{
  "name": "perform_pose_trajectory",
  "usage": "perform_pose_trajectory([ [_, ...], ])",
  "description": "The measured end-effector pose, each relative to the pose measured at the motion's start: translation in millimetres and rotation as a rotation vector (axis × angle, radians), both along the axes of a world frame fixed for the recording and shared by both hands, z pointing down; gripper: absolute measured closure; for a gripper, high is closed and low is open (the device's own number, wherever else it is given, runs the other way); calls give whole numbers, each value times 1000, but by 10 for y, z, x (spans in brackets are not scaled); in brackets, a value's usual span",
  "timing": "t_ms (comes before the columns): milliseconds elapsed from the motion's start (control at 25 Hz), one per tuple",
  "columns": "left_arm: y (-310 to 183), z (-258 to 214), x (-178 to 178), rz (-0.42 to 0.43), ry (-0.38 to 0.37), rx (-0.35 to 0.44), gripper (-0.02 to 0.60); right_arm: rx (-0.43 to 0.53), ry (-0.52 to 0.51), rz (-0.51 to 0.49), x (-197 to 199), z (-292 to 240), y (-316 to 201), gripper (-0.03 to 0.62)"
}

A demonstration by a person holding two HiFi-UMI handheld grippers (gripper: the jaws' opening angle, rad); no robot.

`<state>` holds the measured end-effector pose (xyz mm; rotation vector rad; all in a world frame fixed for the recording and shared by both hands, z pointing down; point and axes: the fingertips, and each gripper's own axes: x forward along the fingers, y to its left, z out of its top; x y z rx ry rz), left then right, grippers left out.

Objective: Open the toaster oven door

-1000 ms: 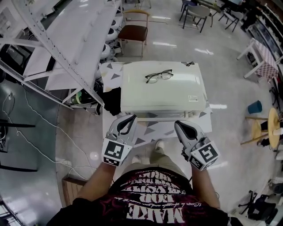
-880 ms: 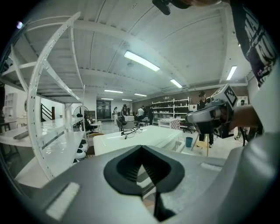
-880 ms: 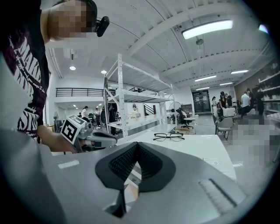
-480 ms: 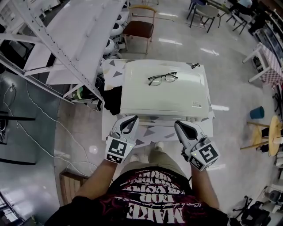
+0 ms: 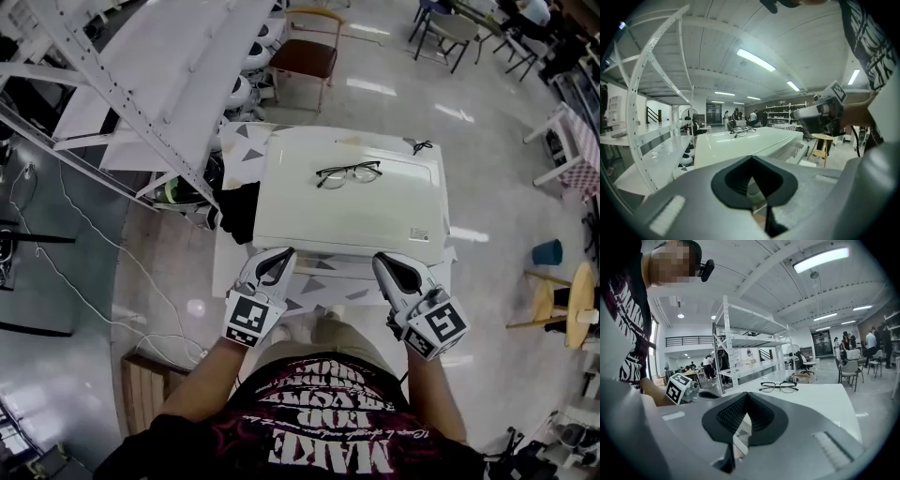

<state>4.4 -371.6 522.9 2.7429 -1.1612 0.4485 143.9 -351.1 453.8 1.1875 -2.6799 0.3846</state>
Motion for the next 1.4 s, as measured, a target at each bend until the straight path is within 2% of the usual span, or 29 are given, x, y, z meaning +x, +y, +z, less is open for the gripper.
perform_pose_trajectory([
  [160, 41, 75, 44, 20, 9, -15, 575, -4, -11, -22, -21, 8, -30, 566],
  [280, 67, 188, 64, 17, -37, -14, 575, -6, -32, -31, -23, -2, -43, 566],
  [440, 74, 209, 53, -1, -53, -5, 575, -1, -45, -16, 31, -47, -20, 567],
  [600, 62, 246, 46, -13, -83, -34, 576, 3, -67, 8, 102, -101, 47, 566],
  [760, 56, 298, 49, -25, -153, -62, 577, 6, -89, 53, 196, -138, 182, 567],
  [1200, 67, 308, 47, -28, -158, -81, 576, 39, -80, 165, 242, -251, 689, 568],
  [1400, 171, 312, 55, 16, -139, -85, 575, 48, -75, 211, 173, -307, 919, 568],
])
